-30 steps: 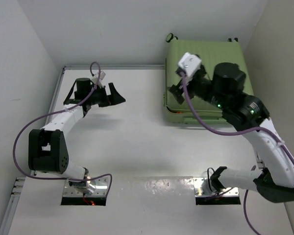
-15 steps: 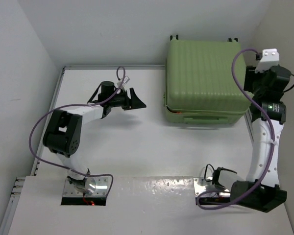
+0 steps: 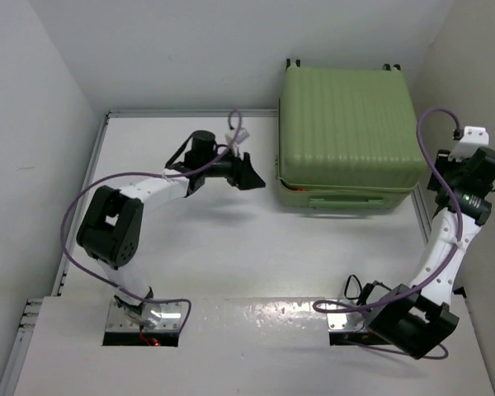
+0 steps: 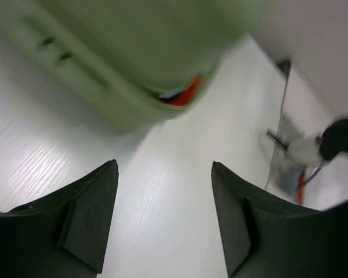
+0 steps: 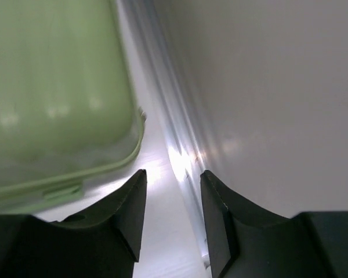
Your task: Pack the luggage
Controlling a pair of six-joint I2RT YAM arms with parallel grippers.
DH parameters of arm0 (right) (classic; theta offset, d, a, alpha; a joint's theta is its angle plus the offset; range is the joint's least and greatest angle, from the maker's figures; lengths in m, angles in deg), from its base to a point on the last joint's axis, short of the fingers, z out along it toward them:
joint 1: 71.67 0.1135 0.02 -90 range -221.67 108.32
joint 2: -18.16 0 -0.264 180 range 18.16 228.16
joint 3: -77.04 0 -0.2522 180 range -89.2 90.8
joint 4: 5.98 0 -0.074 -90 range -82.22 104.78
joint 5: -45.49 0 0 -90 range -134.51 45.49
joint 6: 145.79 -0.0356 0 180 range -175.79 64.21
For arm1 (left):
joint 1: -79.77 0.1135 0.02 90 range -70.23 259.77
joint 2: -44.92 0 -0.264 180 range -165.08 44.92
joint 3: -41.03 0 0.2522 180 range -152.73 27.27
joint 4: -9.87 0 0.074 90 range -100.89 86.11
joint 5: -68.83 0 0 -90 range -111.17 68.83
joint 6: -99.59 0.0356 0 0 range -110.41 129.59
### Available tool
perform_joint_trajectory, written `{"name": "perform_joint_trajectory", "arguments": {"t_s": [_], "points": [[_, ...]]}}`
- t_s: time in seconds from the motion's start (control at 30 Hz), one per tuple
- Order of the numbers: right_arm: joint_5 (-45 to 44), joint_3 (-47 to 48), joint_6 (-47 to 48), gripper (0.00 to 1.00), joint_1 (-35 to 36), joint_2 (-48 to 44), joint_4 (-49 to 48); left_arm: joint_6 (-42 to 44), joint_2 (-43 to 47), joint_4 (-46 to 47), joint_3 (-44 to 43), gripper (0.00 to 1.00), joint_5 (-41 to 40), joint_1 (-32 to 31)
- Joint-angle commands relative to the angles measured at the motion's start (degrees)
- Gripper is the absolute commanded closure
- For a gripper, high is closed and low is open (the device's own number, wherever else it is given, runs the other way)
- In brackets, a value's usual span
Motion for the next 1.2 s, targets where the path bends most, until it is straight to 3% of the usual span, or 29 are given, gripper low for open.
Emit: {"name": "perform_joint_trajectory", "arguments": {"t_s": [0.0,0.2,0.47,0.73,0.93,1.17], "points": [[5.59,-2.47,-0.94,0.56,-0.34,-4.76,3.18,29.34,6.77,-17.29,-5.7,0.35,0.7,-6.87],[7.51,-4.06,-2.35,0.54,-2.88,-6.71,10.98,45.25,9.06,-25.39,-8.24,0.38,-10.74,-17.76],[20.42,-0.02,-3.49,0.53,-11.93,-3.91,20.83,67.32,-0.86,-27.51,-15.72,0.42,-17.15,-30.25],[34.58,6.04,-2.7,0.53,-18.53,-2.06,28.13,70.05,-14.48,-21.54,-24.68,0.45,-17.43,-31.93],[38.02,10.09,-1.39,0.53,-20.63,0.58,32.53,68.74,-20.12,-14.42,-27.85,0.45,-20.95,-33.16],[39.6,9.3,1.16,0.53,-22.83,1.02,33.76,68.21,-22.58,-12.65,-31.55,0.45,-22.61,-34.3]]}}
